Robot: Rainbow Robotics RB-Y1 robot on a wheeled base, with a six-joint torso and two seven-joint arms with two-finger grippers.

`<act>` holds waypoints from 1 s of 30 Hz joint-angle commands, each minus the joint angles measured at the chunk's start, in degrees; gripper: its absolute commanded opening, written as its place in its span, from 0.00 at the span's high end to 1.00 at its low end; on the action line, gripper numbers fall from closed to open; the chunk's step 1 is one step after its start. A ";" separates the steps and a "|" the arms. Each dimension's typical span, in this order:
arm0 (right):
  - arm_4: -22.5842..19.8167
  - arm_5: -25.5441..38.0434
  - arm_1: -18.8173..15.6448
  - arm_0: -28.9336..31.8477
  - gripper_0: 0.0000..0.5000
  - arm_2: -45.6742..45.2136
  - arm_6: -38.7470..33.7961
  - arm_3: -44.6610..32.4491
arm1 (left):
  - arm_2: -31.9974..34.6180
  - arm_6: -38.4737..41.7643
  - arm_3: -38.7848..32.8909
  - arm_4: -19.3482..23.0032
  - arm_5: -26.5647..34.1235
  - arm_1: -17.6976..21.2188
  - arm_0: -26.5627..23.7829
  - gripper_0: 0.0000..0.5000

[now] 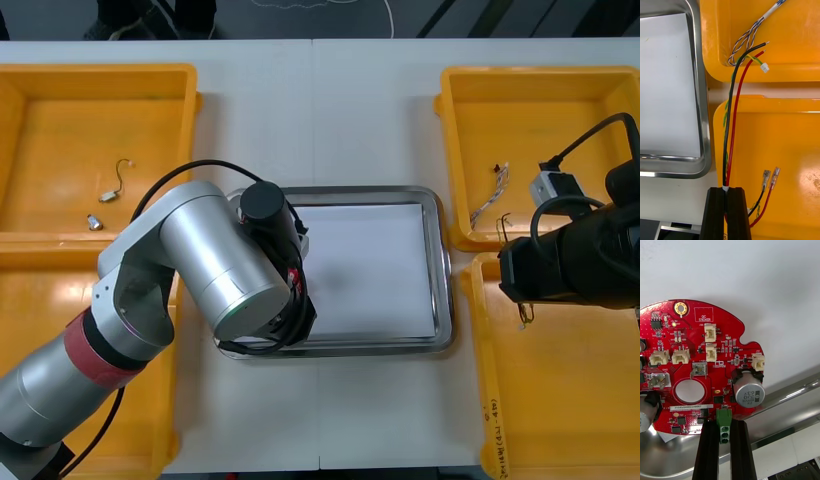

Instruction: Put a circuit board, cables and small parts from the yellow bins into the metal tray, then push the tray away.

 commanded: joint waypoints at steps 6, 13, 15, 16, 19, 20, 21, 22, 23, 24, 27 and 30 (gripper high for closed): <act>0.92 0.25 0.61 -0.49 1.00 0.42 -0.90 -0.33 | -1.70 -5.27 0.67 -1.00 -3.02 -1.63 -0.95 1.00; 1.27 0.25 0.52 -0.31 1.00 0.42 -0.55 -0.33 | -1.70 -5.10 0.67 -1.71 -2.58 -1.46 -0.43 1.00; 1.27 0.25 0.61 -0.22 1.00 0.42 -0.63 -0.33 | -1.70 -5.18 0.59 -1.62 -2.41 -1.19 -0.43 1.00; 1.27 0.25 0.61 -0.22 1.00 0.42 -0.55 -0.33 | -1.70 -5.18 0.59 -1.71 -2.41 -1.02 -0.43 1.00; 1.27 0.25 0.61 -0.22 1.00 0.42 -0.55 -0.33 | -1.70 -5.27 0.59 -1.44 -2.41 -0.67 -0.43 1.00; 1.27 0.25 0.61 -0.22 1.00 0.42 -0.55 -0.33 | -1.70 -5.36 0.59 -1.44 -2.41 -0.49 -0.43 1.00; 1.27 0.25 0.61 -0.13 1.00 0.42 -0.55 -0.33 | -1.70 -5.36 0.59 -1.44 -2.41 -0.40 -0.34 1.00; 1.36 0.25 0.61 -0.13 1.00 0.42 -0.55 -0.33 | -1.70 -5.45 0.59 -1.36 -2.41 -0.40 -0.25 1.00; 1.36 0.25 0.61 -0.13 1.00 0.42 -0.55 -0.33 | -1.70 -5.45 0.59 -1.36 -2.41 -0.31 -0.07 1.00; 1.36 0.25 0.61 -0.13 1.00 0.42 -0.55 -0.33 | -1.70 -5.54 0.59 -1.44 -2.41 -0.31 0.01 1.00; 1.53 0.25 0.61 -0.05 1.00 0.42 -0.55 -0.33 | -1.70 -5.62 0.59 -1.53 -2.41 -0.31 0.28 1.00; 1.62 0.25 0.61 -0.05 1.00 0.42 -0.46 -0.33 | -1.70 -5.80 0.59 -1.53 -2.32 -0.31 0.28 0.90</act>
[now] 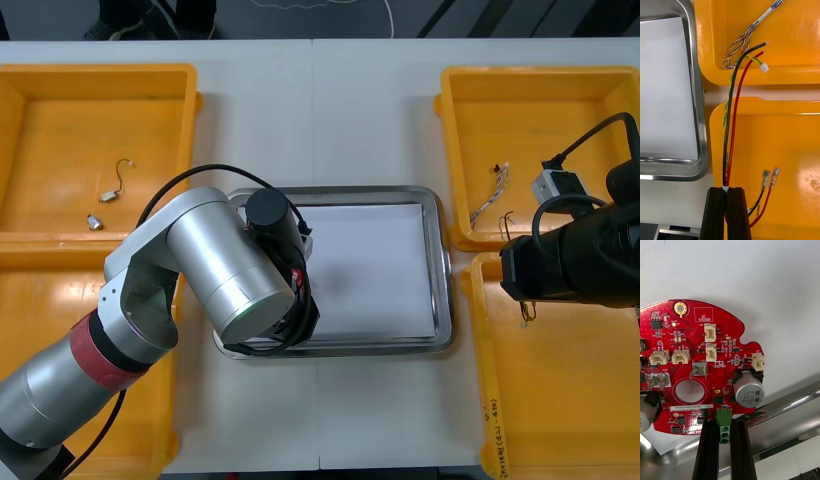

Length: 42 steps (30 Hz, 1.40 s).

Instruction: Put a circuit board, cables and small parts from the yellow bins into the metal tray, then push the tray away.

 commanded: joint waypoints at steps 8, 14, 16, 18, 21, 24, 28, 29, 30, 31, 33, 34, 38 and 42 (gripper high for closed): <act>0.77 0.25 0.60 -0.05 1.00 0.42 -0.37 -0.33 | -0.64 -6.07 -0.67 -1.23 0.12 -0.06 1.04 0.34; 0.86 0.25 0.60 -0.05 1.00 0.51 -0.37 -0.33 | 0.94 -6.51 -1.46 -1.14 0.21 -0.15 1.04 0.00; 0.86 0.25 0.60 0.03 1.00 0.42 -0.37 -0.33 | 2.17 -6.77 -2.87 -0.88 0.91 -0.15 0.95 0.00; 0.77 0.25 0.60 -0.05 1.00 0.42 -0.37 -0.33 | 3.67 -7.12 -4.36 -0.70 2.49 -0.15 0.95 0.00; 0.68 0.25 0.60 -0.05 1.00 0.42 -0.37 -0.33 | 5.77 -7.56 -6.74 -0.44 4.25 0.38 1.04 0.00; 0.50 0.25 0.60 0.03 1.00 0.42 -0.20 -0.33 | 8.41 -7.74 -10.17 0.09 6.54 1.43 1.04 0.00; 0.33 0.25 0.60 -0.05 1.00 0.42 -0.11 -0.33 | 11.58 -7.74 -13.42 0.97 9.05 2.93 1.13 0.00; 0.15 0.25 0.60 -0.05 1.00 0.42 -0.02 -0.33 | 13.25 -7.74 -14.47 1.76 9.05 3.46 1.13 0.00; 0.07 0.25 0.60 -0.14 1.00 0.42 0.07 -0.33 | 14.30 -7.74 -15.09 2.29 9.05 3.81 1.13 0.00; -0.02 0.25 0.60 -0.05 1.00 0.42 0.24 -0.33 | 15.71 -7.74 -15.79 2.90 9.05 4.07 1.13 0.00; -0.11 0.25 0.60 -0.23 1.00 0.69 0.68 -0.33 | 18.87 -7.74 -17.02 4.57 9.05 4.86 1.22 0.00; -0.29 0.25 0.60 -0.58 1.00 1.13 1.03 -0.33 | 21.07 -7.74 -17.64 5.45 9.05 5.39 1.22 0.00; 0.15 0.25 0.60 -2.25 1.00 3.67 2.18 -0.33 | 25.90 -7.48 -18.08 7.65 9.05 6.97 1.22 0.00; 2.97 0.25 0.78 -4.54 1.00 7.80 7.89 -0.33 | 30.21 -7.48 -17.37 8.26 9.05 8.99 1.22 0.00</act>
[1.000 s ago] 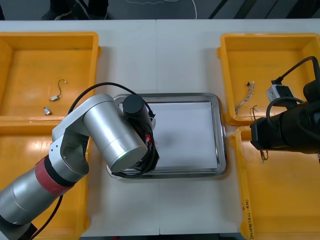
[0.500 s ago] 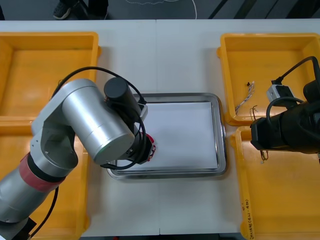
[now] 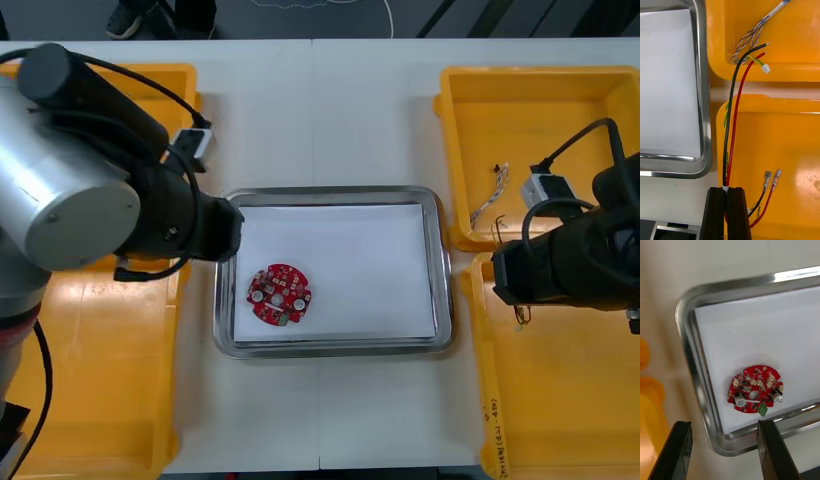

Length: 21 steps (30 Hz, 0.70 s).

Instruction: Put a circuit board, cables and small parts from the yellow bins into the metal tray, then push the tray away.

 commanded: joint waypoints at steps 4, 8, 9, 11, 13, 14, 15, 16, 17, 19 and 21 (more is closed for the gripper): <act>3.76 0.25 1.29 -5.26 1.00 7.56 12.15 -0.35 | 8.26 -7.39 1.09 1.44 0.44 4.94 0.53 0.00; 4.99 0.25 1.91 -6.84 1.00 10.02 16.90 -0.35 | 11.43 -8.10 3.19 1.44 0.44 5.64 0.36 0.00; 5.61 0.25 2.44 -7.72 1.00 11.43 19.18 -0.35 | 12.75 -8.63 4.60 1.44 0.44 6.17 0.27 0.00; 6.05 0.25 3.14 -8.95 1.00 13.01 21.64 0.17 | 13.71 -8.98 6.45 1.35 0.44 7.13 -0.17 0.00; 6.49 0.25 3.75 -10.09 1.00 14.50 23.66 1.23 | 14.33 -9.42 8.38 1.35 0.44 8.10 -0.61 0.00; 6.66 0.25 4.19 -10.71 1.00 15.38 24.46 1.84 | 14.50 -9.59 9.35 1.35 0.44 8.63 -0.96 0.00; 7.45 0.20 4.81 -11.67 1.00 16.61 25.60 2.90 | 14.68 -9.86 10.84 1.44 0.44 9.33 -1.49 0.00; 7.89 -0.15 5.34 -12.64 1.00 17.67 26.30 3.87 | 14.85 -9.94 11.81 1.44 0.44 9.77 -1.84 0.00; 8.86 -0.50 5.86 -13.78 1.00 19.07 27.53 4.92 | 15.03 -10.30 13.39 1.35 0.44 10.39 -2.37 0.00; 10.00 -1.03 6.39 -15.01 1.00 21.01 29.20 6.15 | 15.12 -10.56 14.97 1.27 0.44 11.00 -2.98 0.00; 12.29 -1.56 7.62 -17.39 1.00 24.08 31.49 8.44 | 15.21 -11.00 17.87 1.27 -0.93 12.05 -3.86 0.00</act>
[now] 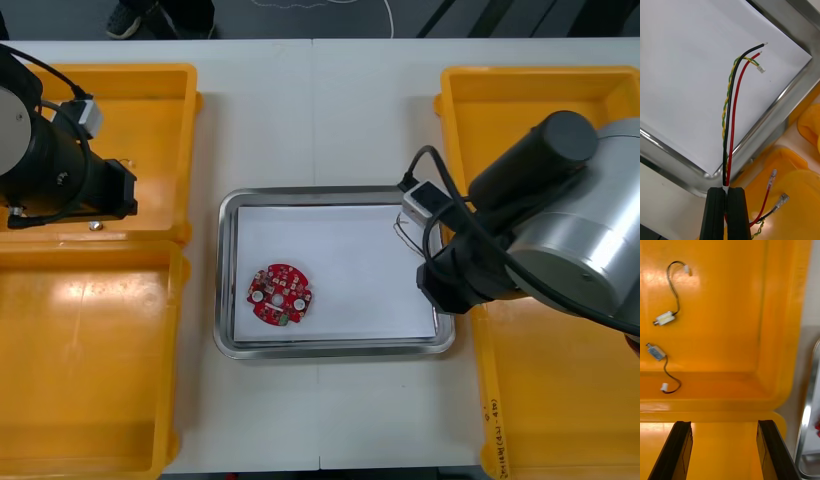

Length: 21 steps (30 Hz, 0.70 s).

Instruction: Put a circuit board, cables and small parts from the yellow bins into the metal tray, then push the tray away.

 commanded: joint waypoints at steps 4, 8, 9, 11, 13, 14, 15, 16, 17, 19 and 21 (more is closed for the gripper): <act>5.24 -3.25 4.31 -9.03 1.00 9.95 12.21 6.20 | 1.61 -4.18 8.21 0.14 -3.60 5.21 -4.63 0.00; 6.38 -3.52 5.19 -10.44 1.00 13.03 17.22 7.26 | 2.40 -4.88 11.64 -0.30 -6.32 5.74 -5.25 0.00; 6.82 -3.43 5.19 -10.44 1.00 13.73 18.45 6.99 | 2.57 -5.15 12.61 -0.47 -6.94 5.74 -5.60 0.00; 7.08 -3.43 5.11 -10.44 1.00 14.70 21.00 6.99 | 2.57 -5.68 14.10 -1.17 -7.37 5.74 -6.30 0.00; 7.08 -3.43 4.84 -10.35 1.00 15.49 23.29 6.99 | 2.57 -6.20 15.24 -1.44 -7.55 5.74 -7.01 0.00; 7.17 -3.43 4.67 -10.35 1.00 15.93 24.69 7.08 | 2.57 -6.55 16.04 -1.53 -7.64 5.74 -7.36 0.00; 7.26 -3.43 4.58 -10.26 1.00 16.11 25.49 7.17 | 2.57 -6.73 16.39 -1.44 -7.73 5.74 -7.53 0.00; 7.26 -3.34 4.49 -10.17 1.00 16.55 27.24 7.61 | 2.57 -7.08 16.91 -1.70 -7.99 5.74 -7.80 0.00; 7.43 -3.43 4.49 -10.17 1.00 16.81 28.30 8.05 | 2.57 -7.35 17.18 -1.97 -8.25 5.74 -7.89 0.00; 8.14 -3.43 4.49 -10.17 1.00 17.60 30.14 8.84 | 2.57 -7.96 18.15 -2.41 -8.87 5.74 -8.33 0.00; 9.19 -4.04 4.58 -10.00 1.00 18.48 31.55 10.16 | 2.57 -10.16 19.99 -2.93 -9.66 5.74 -9.12 0.00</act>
